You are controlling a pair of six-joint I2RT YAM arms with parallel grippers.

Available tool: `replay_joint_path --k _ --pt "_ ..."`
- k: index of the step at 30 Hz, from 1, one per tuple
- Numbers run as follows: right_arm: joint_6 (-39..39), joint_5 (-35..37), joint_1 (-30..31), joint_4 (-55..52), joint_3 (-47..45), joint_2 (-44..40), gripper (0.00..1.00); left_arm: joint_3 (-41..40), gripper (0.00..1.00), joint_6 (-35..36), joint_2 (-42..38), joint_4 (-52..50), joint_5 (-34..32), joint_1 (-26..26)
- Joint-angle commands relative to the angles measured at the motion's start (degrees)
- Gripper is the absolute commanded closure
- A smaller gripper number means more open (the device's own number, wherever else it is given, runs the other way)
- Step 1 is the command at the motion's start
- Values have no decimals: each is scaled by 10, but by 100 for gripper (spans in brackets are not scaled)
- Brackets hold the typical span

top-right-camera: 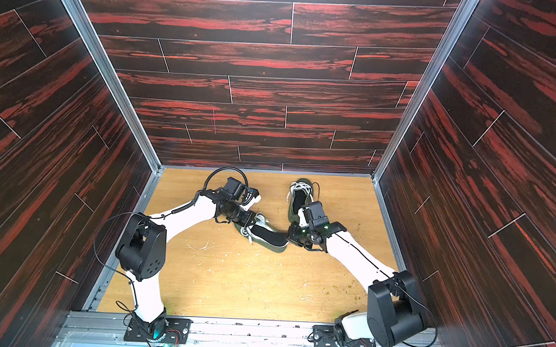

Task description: Insert the insole into the shoe

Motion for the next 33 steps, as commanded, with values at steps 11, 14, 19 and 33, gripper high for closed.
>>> replay_joint_path --k 11,14,19,33 --pt "-170 178 110 -52 31 -8 100 29 100 -49 -26 1 29 2" --pt "-168 184 115 -36 18 -40 100 32 100 -60 -22 -4 20 4" --pt "-194 172 133 -28 2 -74 100 56 100 -72 -3 -40 10 7" --pt "-246 181 169 -6 -20 -107 100 83 100 -92 28 -77 -15 17"
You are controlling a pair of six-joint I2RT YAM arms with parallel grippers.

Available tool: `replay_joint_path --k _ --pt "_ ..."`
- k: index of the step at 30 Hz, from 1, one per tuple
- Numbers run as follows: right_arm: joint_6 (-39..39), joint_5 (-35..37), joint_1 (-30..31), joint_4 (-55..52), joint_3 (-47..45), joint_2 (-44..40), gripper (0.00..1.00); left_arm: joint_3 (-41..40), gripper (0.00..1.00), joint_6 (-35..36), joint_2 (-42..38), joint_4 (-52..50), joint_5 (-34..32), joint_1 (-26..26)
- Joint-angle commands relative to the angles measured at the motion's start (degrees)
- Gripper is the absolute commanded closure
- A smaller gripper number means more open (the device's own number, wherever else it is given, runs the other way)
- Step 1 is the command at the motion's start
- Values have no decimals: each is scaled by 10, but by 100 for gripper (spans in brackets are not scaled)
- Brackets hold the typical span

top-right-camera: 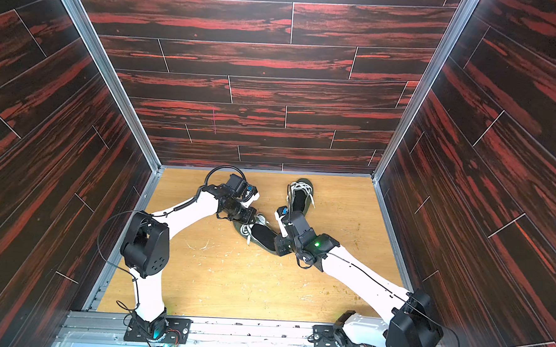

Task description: Insert the insole into the shoe

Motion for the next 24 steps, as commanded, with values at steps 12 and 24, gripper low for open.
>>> replay_joint_path --k 12,24 --pt "-68 -2 3 81 -33 17 100 3 100 -25 -18 29 46 15" --pt "-97 66 5 159 -55 -9 100 17 100 -49 -9 13 40 20"
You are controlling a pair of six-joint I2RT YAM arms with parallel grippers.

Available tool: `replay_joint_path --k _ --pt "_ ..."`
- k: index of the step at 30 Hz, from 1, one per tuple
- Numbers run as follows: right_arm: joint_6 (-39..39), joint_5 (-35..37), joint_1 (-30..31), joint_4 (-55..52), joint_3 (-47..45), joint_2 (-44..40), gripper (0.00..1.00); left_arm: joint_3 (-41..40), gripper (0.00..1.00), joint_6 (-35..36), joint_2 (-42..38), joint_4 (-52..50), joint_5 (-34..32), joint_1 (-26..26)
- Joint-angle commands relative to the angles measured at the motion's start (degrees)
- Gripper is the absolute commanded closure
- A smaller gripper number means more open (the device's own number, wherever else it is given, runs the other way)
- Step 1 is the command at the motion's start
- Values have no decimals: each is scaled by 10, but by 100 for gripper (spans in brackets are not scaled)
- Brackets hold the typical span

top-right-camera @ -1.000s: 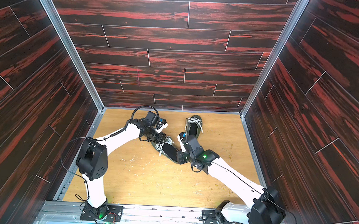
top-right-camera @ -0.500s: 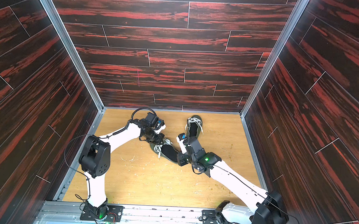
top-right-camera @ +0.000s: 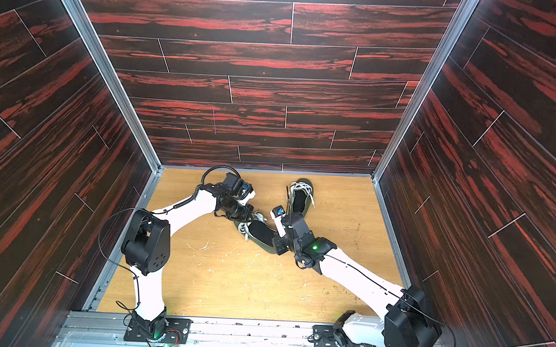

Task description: Insert the insole into the shoe

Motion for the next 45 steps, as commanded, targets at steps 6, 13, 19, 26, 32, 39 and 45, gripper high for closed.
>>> replay_joint_path --k 6,13,19,26,32,39,45 --pt "-18 88 5 73 -56 -18 100 15 100 -48 -17 8 41 7" --pt "-39 94 32 177 -106 -39 100 37 100 -60 -3 -13 48 6" --pt "-57 54 34 208 -98 -4 100 44 100 -53 0 -21 56 6" --pt "-84 35 35 272 -116 17 100 48 100 -49 3 -33 64 6" --pt "-81 -7 33 280 -81 57 100 51 100 -50 3 -31 65 6" --pt "6 -36 -2 94 45 86 100 49 100 -16 -4 -50 48 7" --pt "-2 -45 -22 40 64 54 100 56 100 11 0 -65 52 7"
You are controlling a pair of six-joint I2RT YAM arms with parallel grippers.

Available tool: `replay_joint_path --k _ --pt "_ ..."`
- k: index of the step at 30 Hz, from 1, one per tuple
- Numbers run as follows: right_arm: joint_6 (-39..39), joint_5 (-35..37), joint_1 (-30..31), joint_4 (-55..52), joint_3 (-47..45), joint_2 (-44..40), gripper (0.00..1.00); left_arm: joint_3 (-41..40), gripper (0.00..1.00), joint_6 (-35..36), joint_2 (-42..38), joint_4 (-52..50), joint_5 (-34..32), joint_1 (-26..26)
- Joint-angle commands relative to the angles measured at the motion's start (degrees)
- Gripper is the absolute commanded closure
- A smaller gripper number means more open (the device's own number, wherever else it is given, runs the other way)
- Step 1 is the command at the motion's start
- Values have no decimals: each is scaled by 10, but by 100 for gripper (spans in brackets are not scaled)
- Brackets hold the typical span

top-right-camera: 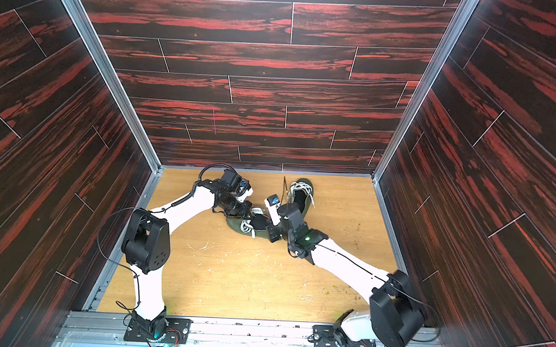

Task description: Insert the insole into the shoe

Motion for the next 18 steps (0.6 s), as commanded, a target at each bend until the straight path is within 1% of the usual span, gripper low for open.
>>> replay_joint_path --k 1,5,8,12,14,15,16,18 --pt "-5 -25 -8 -37 7 -8 100 21 100 27 -7 -21 32 -5" --pt "-53 -28 -11 -38 -7 21 100 20 100 47 -14 -24 53 -5" --pt "-68 -42 -23 -44 -6 19 100 20 100 62 -16 -34 51 -5" --pt "-49 -89 -61 -49 2 -6 100 20 100 68 -15 -38 54 -2" --pt "-23 -121 -97 -70 17 -2 100 18 100 75 -14 -38 64 -2" --pt "-10 -151 -118 -80 24 4 99 18 100 80 -14 -38 70 -1" --pt "0 -172 -134 -87 30 12 97 18 100 84 -16 -38 74 -1" --pt "7 -180 -147 -105 43 34 91 17 100 94 -17 -37 82 -2"
